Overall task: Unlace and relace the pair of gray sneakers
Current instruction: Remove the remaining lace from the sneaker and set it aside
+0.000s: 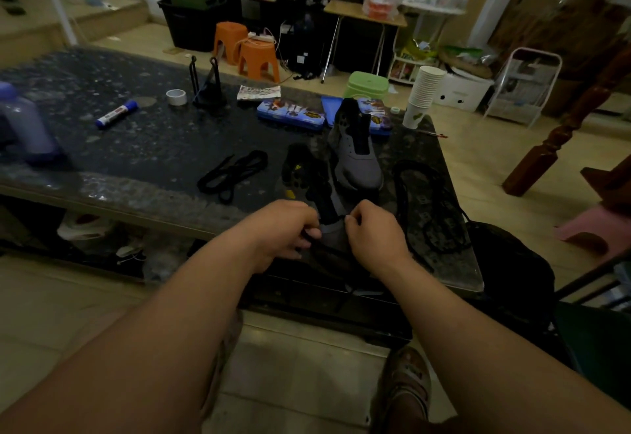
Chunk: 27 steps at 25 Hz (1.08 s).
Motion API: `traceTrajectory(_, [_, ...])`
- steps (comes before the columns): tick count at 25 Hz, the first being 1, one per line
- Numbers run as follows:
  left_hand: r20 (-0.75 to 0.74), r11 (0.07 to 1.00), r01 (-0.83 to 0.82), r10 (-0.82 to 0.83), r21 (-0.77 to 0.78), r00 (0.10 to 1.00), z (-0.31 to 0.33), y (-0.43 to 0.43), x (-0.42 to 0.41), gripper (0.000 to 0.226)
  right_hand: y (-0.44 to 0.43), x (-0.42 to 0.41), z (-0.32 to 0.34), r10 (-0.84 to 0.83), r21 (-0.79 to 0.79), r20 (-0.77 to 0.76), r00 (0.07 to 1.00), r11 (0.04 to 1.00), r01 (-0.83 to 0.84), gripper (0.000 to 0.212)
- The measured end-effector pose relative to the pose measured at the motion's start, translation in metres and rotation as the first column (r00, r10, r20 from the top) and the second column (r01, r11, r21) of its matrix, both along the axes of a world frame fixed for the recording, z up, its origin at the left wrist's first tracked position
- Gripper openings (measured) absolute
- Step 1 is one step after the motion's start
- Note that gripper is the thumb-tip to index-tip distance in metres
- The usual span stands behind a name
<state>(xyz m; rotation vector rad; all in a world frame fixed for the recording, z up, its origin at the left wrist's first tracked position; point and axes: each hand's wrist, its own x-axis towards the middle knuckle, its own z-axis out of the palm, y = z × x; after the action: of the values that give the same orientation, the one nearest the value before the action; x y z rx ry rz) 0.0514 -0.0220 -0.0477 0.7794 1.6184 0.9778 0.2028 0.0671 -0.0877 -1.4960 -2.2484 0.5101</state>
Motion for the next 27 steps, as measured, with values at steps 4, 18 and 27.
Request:
traceTrajectory(4, [-0.065,0.996,-0.019,0.025,0.091,0.998,-0.010,-0.002,0.018,0.022,0.003,-0.007,0.003,-0.110,-0.088,-0.111,0.988,0.991,0.100,0.023])
traceTrajectory(18, [-0.862,0.993,0.076,-0.117,-0.091,0.493,-0.050,0.036,0.001,0.024,-0.019,-0.012,0.022,-0.008,-0.403,-0.336,0.942,0.905,-0.136,0.034])
traceTrajectory(27, [-0.739,0.992,0.078,0.019,0.096,0.673,-0.023,0.020,-0.008,0.034,-0.013,-0.005,0.006,-0.085,-0.575,-0.321,0.943,0.809,-0.123,0.043])
